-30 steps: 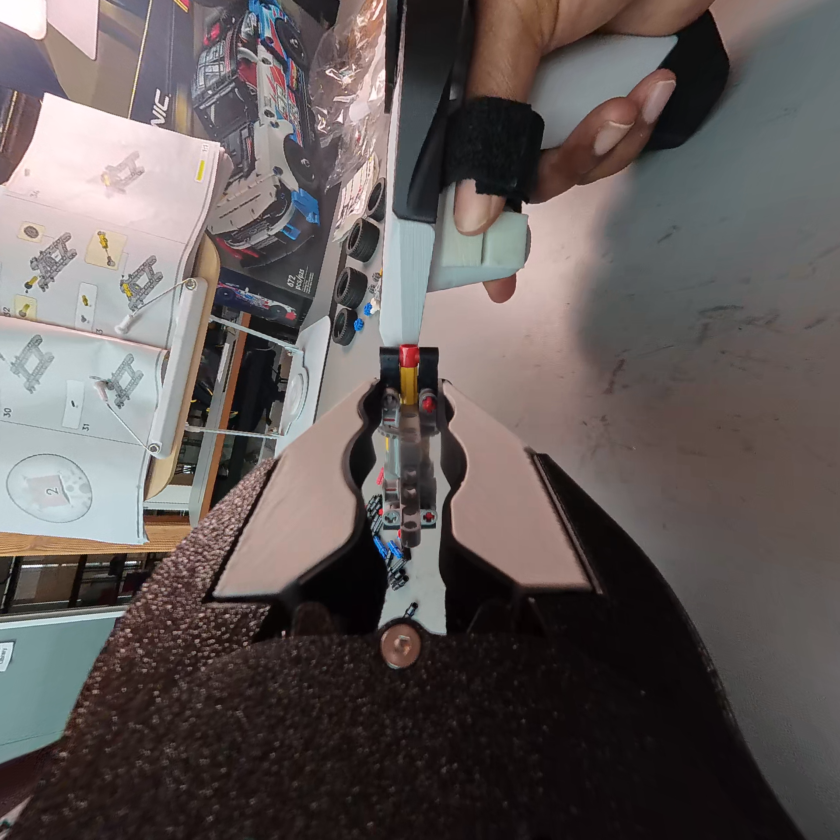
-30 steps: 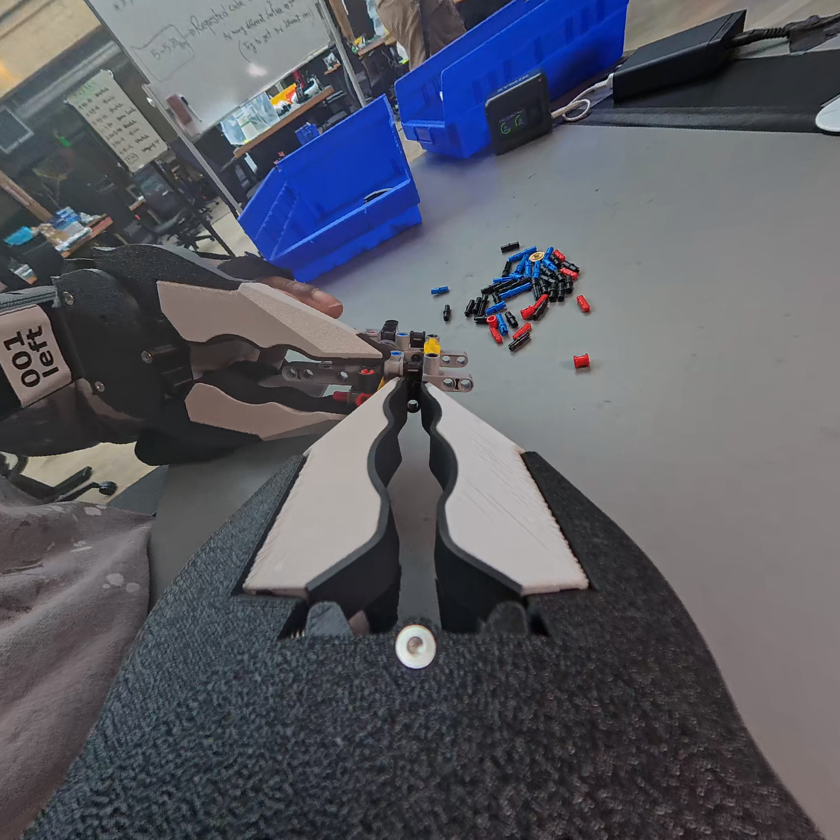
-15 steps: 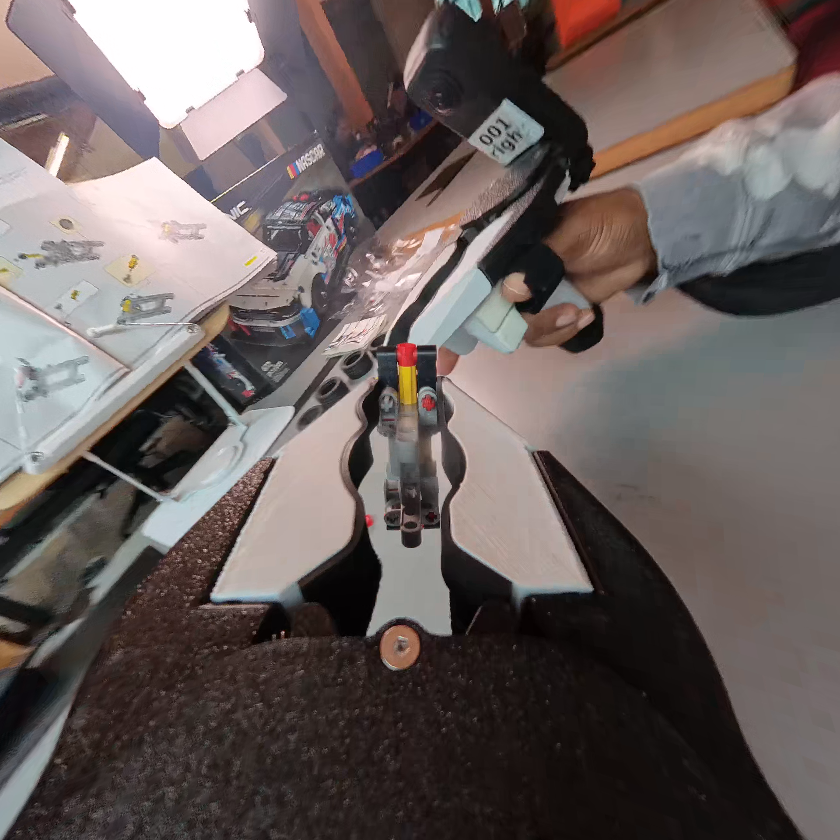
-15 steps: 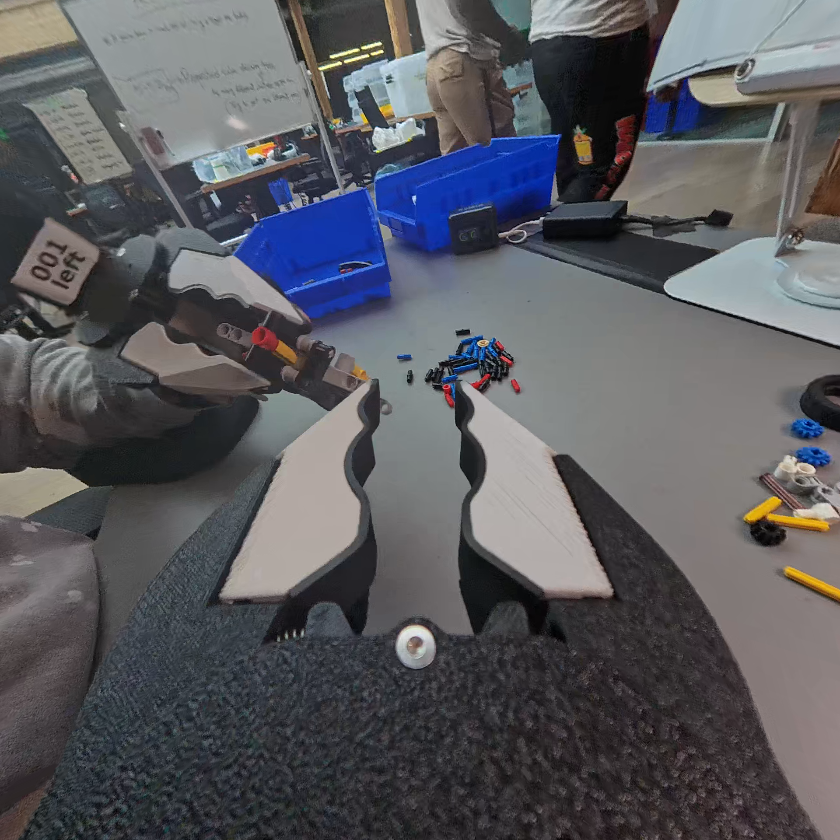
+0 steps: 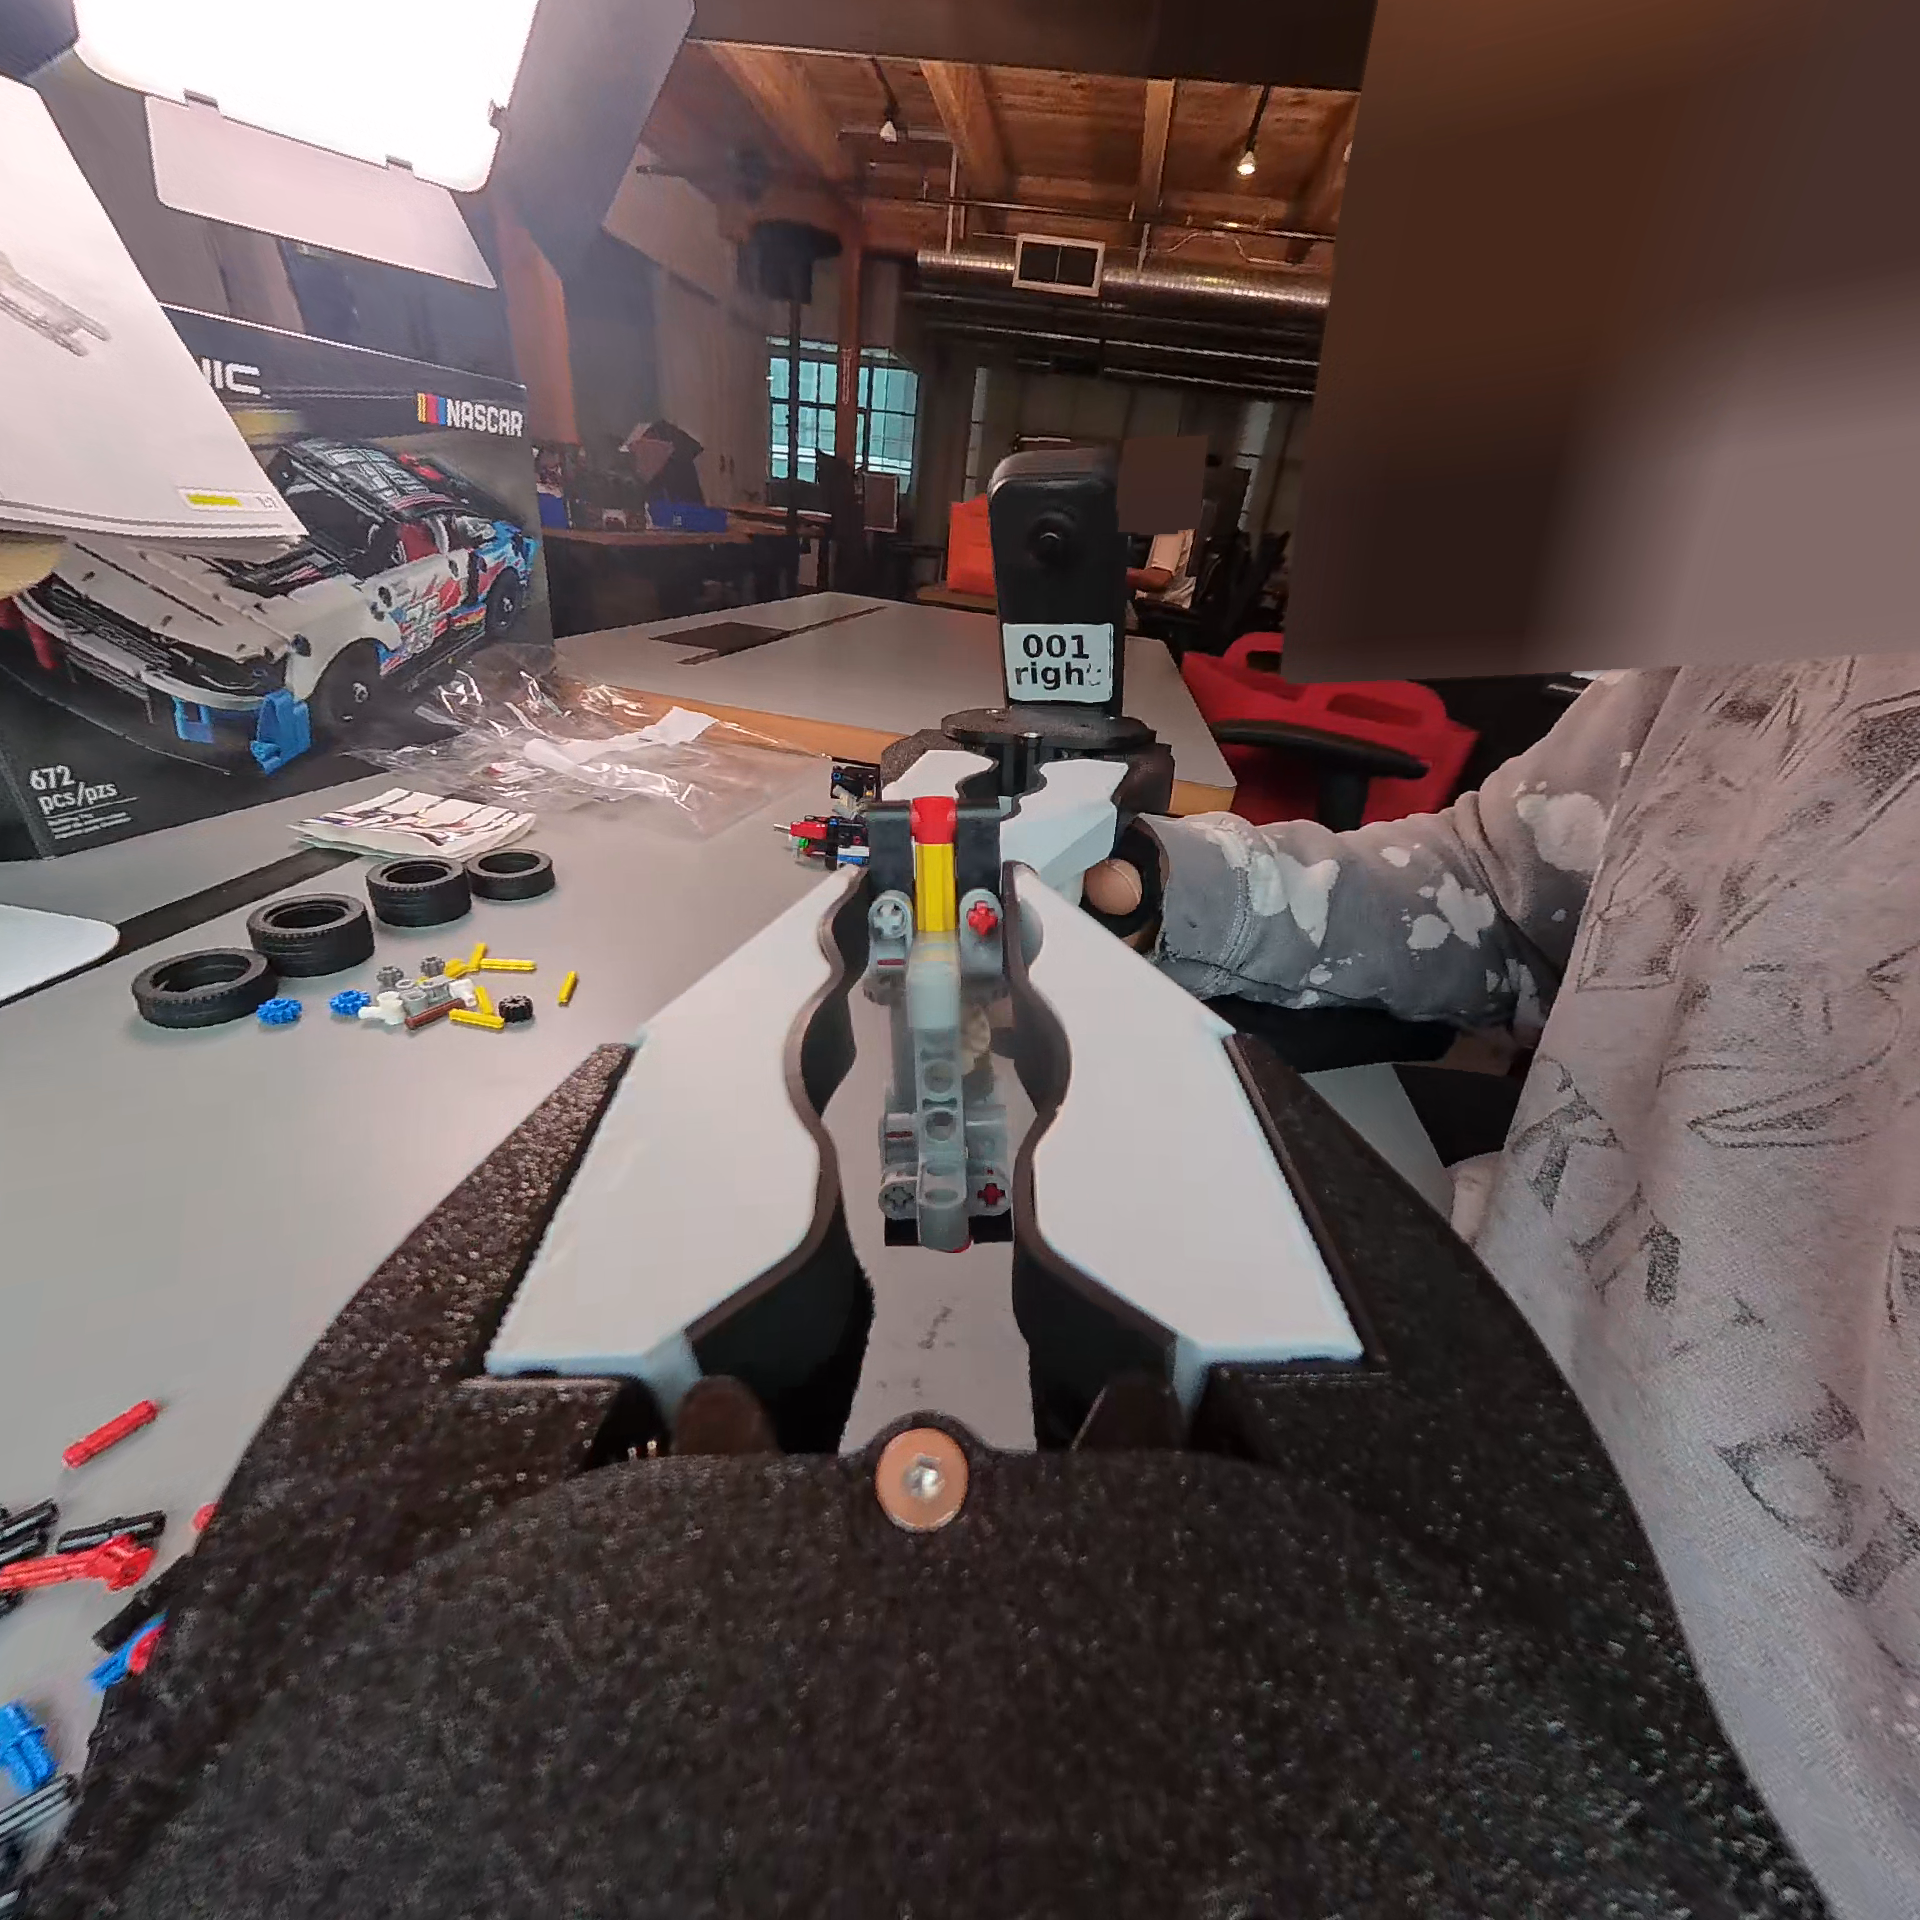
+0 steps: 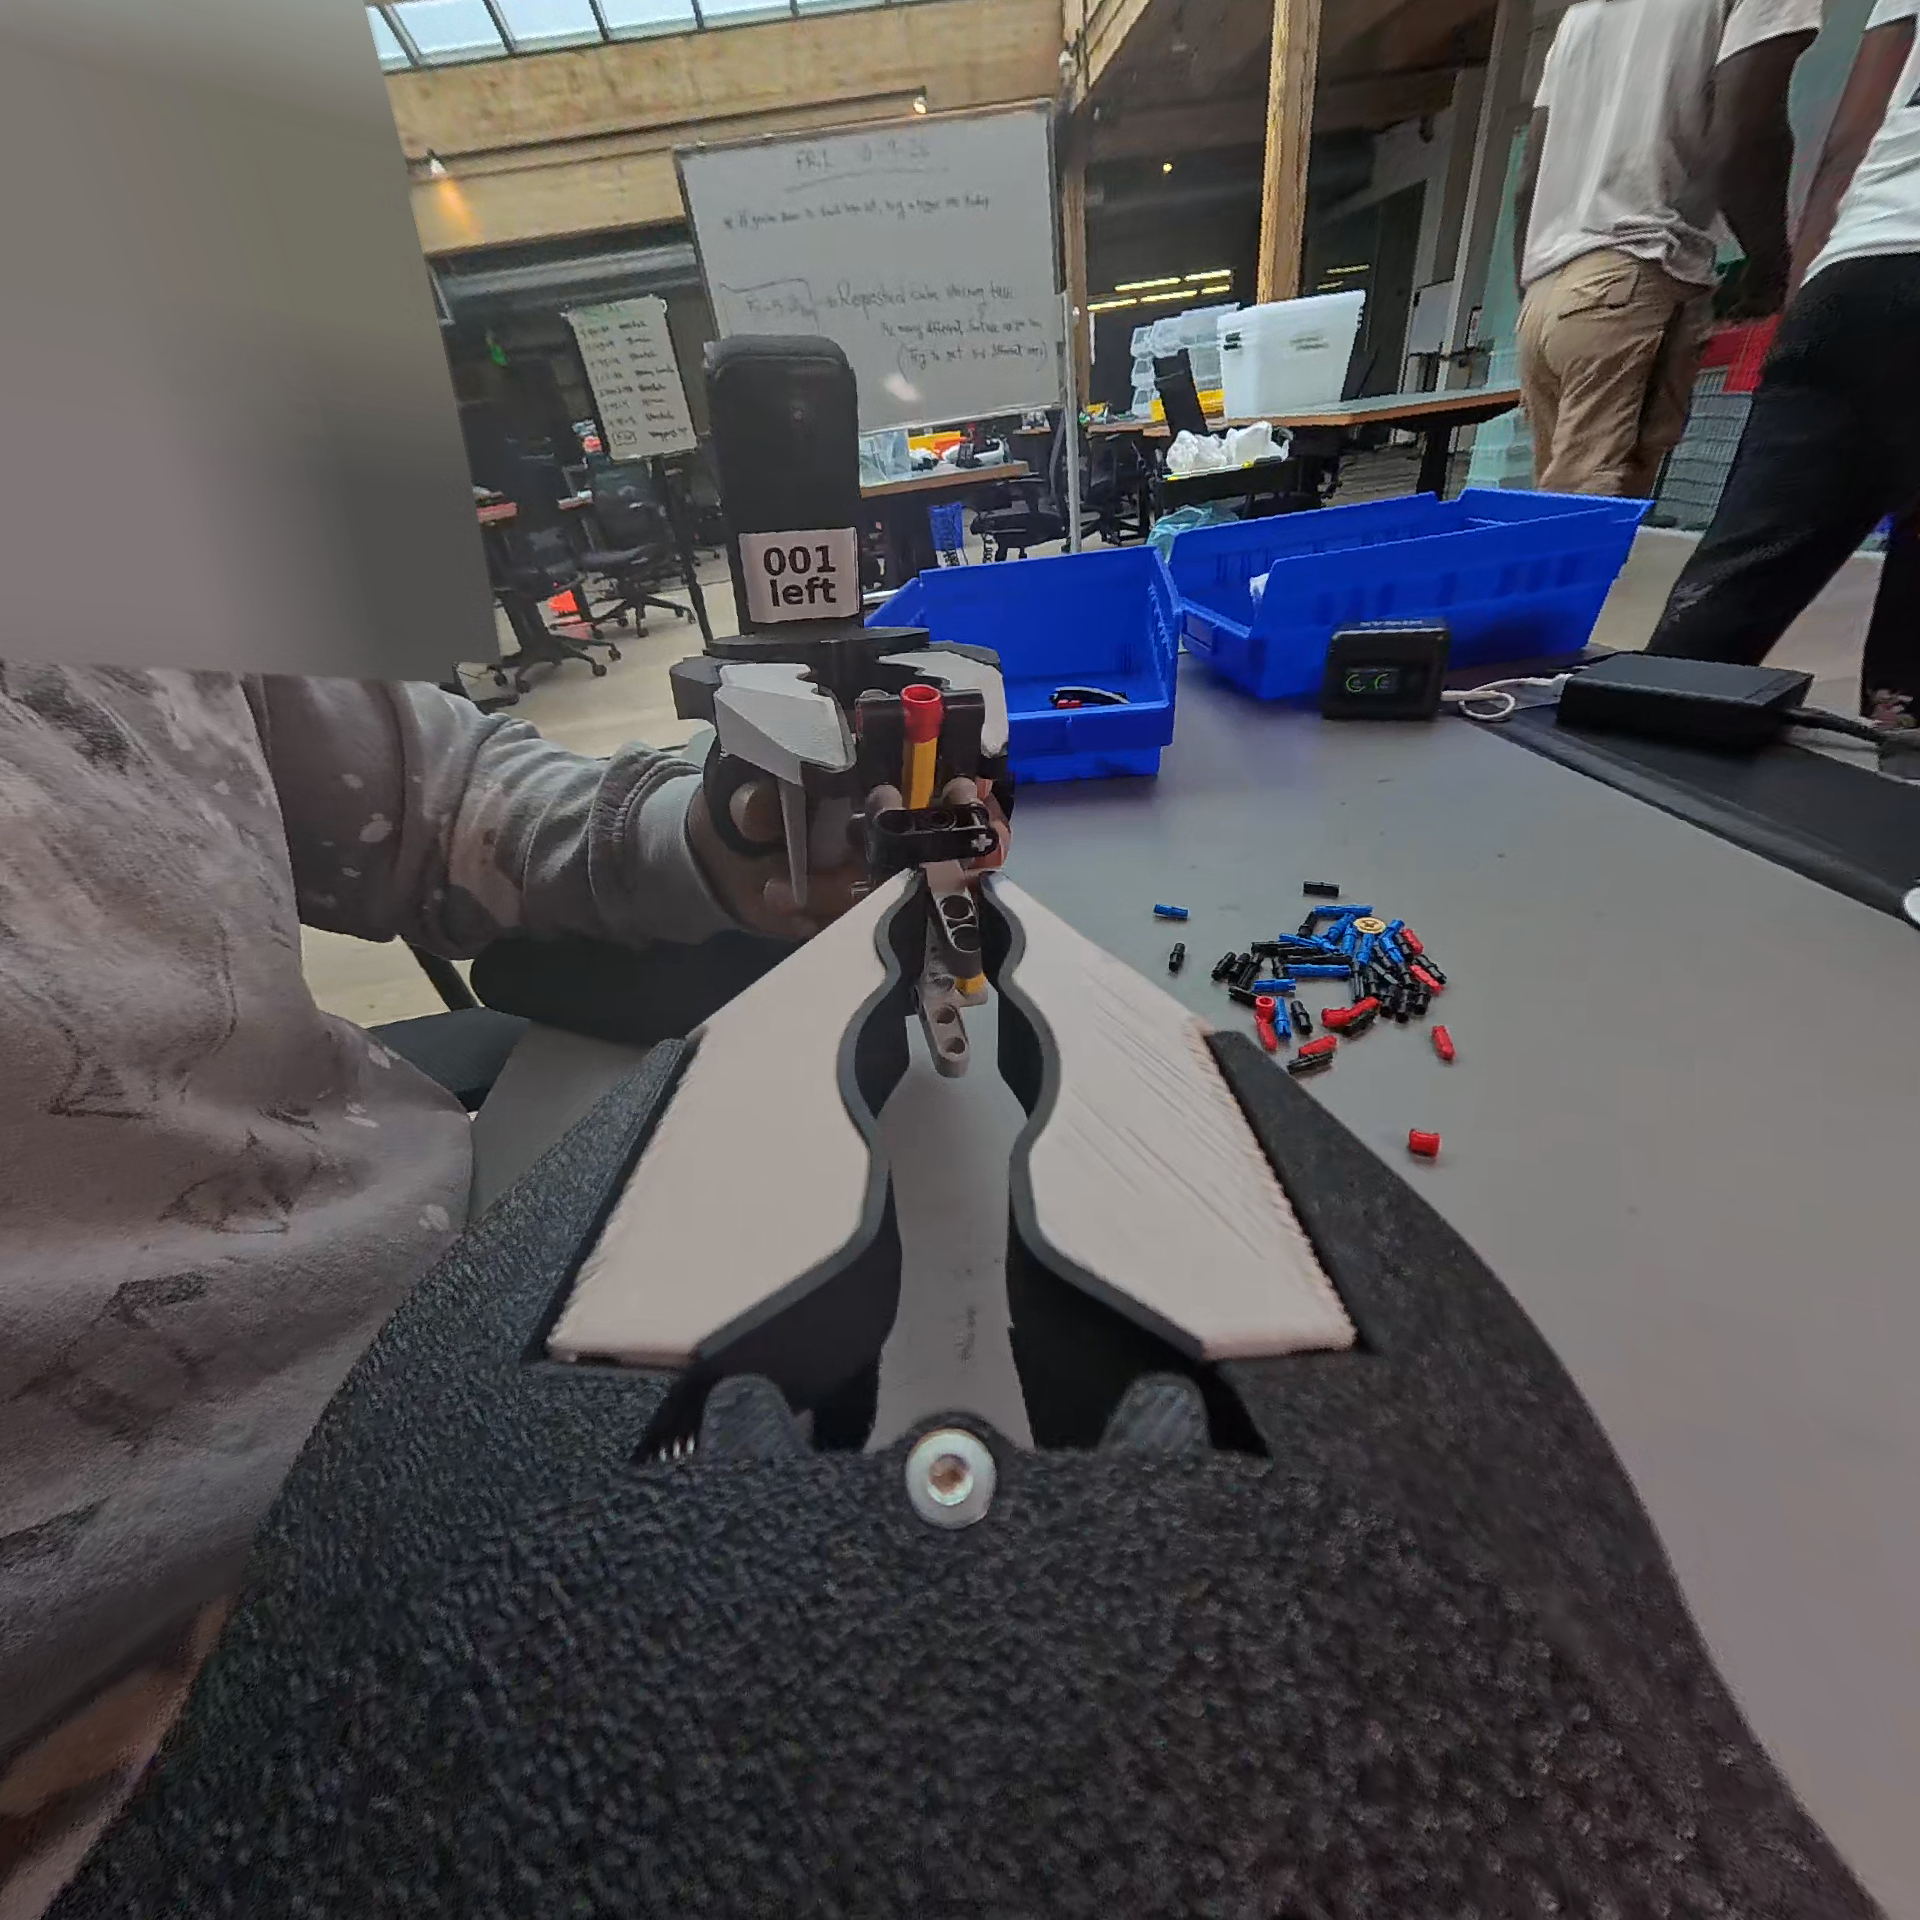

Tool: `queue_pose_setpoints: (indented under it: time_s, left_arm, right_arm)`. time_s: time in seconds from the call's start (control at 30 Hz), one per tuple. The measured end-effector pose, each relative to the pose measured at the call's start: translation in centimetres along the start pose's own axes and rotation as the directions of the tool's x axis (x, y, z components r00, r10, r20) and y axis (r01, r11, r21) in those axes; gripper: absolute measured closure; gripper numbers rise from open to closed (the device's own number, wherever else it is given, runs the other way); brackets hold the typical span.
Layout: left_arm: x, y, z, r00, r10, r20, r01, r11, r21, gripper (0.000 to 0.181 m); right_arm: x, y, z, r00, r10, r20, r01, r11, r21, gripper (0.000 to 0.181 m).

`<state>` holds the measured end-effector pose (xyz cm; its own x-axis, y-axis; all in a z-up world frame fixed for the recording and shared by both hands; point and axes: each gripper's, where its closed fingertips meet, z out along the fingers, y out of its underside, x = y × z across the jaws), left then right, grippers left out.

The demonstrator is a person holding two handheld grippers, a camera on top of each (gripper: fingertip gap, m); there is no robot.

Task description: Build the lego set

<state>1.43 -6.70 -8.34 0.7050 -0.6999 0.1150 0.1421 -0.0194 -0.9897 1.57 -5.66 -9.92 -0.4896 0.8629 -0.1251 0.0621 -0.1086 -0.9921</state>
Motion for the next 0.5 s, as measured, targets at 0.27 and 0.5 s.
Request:
queue_pose_setpoints:
  time_s: [0.27,0.5]
  left_arm:
    - [-0.7,2.4,0.1,0.983,-0.182,-0.032,0.177,0.977,-0.116,0.143]
    - [-3.0,4.7,-0.7,0.982,-0.170,0.088,0.186,0.951,-0.247,0.156]
  right_arm:
    - [0.5,-0.5,-0.8,0.996,0.091,0.023,-0.092,0.995,0.036,0.181]
    - [3.1,0.9,-1.6,0.990,0.098,-0.105,-0.101,0.995,-0.025,0.181]
